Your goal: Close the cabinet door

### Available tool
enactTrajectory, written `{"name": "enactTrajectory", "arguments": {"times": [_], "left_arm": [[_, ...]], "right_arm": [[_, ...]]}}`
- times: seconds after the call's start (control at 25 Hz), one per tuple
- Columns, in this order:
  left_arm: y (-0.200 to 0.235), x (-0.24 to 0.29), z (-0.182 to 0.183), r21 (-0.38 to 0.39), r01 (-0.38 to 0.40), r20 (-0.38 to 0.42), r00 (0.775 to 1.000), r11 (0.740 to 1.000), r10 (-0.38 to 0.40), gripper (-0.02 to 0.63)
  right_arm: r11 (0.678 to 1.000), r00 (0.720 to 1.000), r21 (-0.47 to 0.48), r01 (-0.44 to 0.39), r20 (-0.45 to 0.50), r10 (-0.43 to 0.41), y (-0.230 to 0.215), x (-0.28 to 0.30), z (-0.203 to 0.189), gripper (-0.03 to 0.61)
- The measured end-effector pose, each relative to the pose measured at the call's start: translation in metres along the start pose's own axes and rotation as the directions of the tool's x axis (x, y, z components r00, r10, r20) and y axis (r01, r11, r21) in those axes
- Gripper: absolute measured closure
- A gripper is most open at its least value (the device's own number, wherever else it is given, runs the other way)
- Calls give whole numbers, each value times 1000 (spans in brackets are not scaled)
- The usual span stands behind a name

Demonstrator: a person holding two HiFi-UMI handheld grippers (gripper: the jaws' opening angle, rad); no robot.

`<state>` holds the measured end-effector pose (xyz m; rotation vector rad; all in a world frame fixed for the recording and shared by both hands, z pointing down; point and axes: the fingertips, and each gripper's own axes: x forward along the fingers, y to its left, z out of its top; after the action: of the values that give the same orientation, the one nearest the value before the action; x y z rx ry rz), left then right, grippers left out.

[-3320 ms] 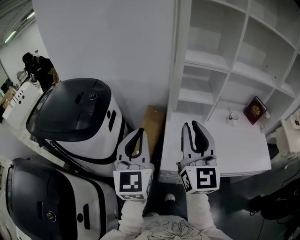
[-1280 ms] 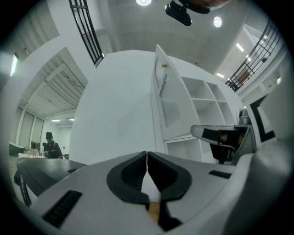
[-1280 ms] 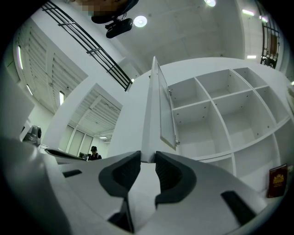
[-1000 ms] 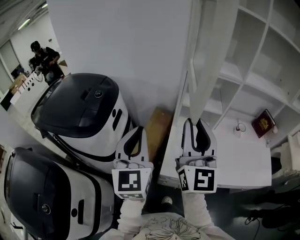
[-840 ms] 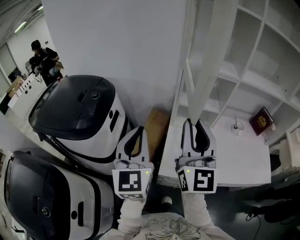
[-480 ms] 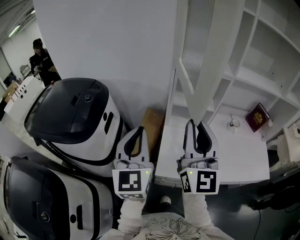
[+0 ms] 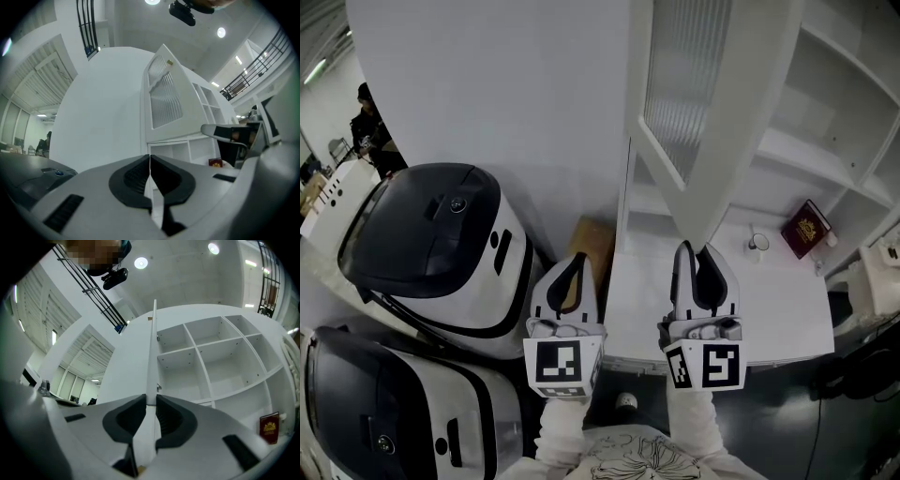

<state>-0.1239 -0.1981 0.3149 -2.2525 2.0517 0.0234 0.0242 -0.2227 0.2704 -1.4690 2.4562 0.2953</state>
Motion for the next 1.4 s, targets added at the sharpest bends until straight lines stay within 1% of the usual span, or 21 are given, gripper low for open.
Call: {"name": "enactTrajectory", "arguments": {"times": [0.12, 0.64, 0.88, 1.04, 1.16, 1.4], "left_arm": [[-6, 8, -1, -7, 8, 3, 1000, 1000, -8, 609], [-30, 41, 0, 6, 31, 10, 999, 1000, -31, 609], [-41, 53, -5, 3, 40, 13, 999, 999, -40, 609], [-49, 62, -10, -2, 47, 9, 999, 999, -47, 609], [-56, 69, -13, -4, 56, 7, 998, 998, -56, 609], [-76, 84, -22, -29, 90, -5, 996, 996, -90, 609]], "right_arm": [[1000, 1000, 7, -5, 2, 5, -9, 0, 0, 515], [996, 999, 75, -41, 30, 38, -54, 1, -4, 509], [993, 999, 108, -37, 42, 33, -80, 5, -9, 506], [988, 996, 132, -80, 52, 73, -97, 9, -11, 505], [986, 995, 137, -96, 50, 90, -106, 12, -13, 505], [977, 989, 157, -142, 68, 133, -123, 18, -16, 505]]}}
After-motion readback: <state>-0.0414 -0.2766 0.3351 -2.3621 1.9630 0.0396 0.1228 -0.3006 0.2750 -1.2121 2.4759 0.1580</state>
